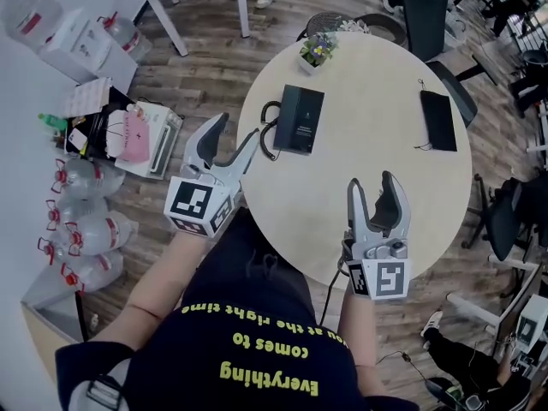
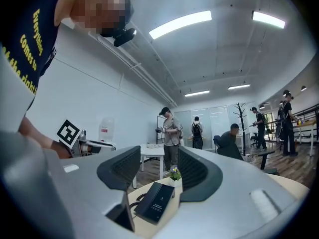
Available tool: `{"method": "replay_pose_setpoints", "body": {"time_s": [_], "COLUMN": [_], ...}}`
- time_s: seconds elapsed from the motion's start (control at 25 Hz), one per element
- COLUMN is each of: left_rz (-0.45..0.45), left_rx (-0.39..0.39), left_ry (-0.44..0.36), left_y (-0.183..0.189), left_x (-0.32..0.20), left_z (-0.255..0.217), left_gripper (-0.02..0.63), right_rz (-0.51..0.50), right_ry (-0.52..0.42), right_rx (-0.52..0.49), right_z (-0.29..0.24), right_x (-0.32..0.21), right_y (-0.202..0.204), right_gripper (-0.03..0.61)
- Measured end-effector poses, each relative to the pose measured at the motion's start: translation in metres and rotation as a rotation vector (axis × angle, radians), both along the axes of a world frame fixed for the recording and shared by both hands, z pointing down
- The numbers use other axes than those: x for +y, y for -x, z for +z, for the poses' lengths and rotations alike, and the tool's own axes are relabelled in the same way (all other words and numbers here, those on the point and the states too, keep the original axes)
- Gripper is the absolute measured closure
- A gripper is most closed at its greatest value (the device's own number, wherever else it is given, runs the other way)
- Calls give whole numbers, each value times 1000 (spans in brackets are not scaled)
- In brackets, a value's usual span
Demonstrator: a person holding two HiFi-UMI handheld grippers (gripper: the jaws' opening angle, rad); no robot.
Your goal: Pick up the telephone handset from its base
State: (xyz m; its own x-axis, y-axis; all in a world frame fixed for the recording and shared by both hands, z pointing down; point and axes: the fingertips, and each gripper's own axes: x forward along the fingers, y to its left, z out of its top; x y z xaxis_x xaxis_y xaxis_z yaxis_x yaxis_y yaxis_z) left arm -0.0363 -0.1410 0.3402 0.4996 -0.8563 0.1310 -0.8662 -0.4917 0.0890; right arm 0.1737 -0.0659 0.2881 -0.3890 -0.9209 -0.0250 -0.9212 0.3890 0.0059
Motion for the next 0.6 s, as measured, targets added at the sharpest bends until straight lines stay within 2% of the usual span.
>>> {"method": "replay_pose_setpoints", "body": {"time_s": [0.2, 0.6], "left_rz": [71, 115], "left_rx": [-21, -39], "left_ry": [32, 69], "left_y": [-9, -18], "left_x": [-15, -49], "left_z": [14, 39], "left_gripper": [357, 357], "right_rz": [41, 26], "right_ry": [-17, 19], "right_rx": [-16, -13], "right_z": [-4, 15], "right_x": [-18, -48], "right_y": [-1, 5], "right_gripper": [357, 360]}}
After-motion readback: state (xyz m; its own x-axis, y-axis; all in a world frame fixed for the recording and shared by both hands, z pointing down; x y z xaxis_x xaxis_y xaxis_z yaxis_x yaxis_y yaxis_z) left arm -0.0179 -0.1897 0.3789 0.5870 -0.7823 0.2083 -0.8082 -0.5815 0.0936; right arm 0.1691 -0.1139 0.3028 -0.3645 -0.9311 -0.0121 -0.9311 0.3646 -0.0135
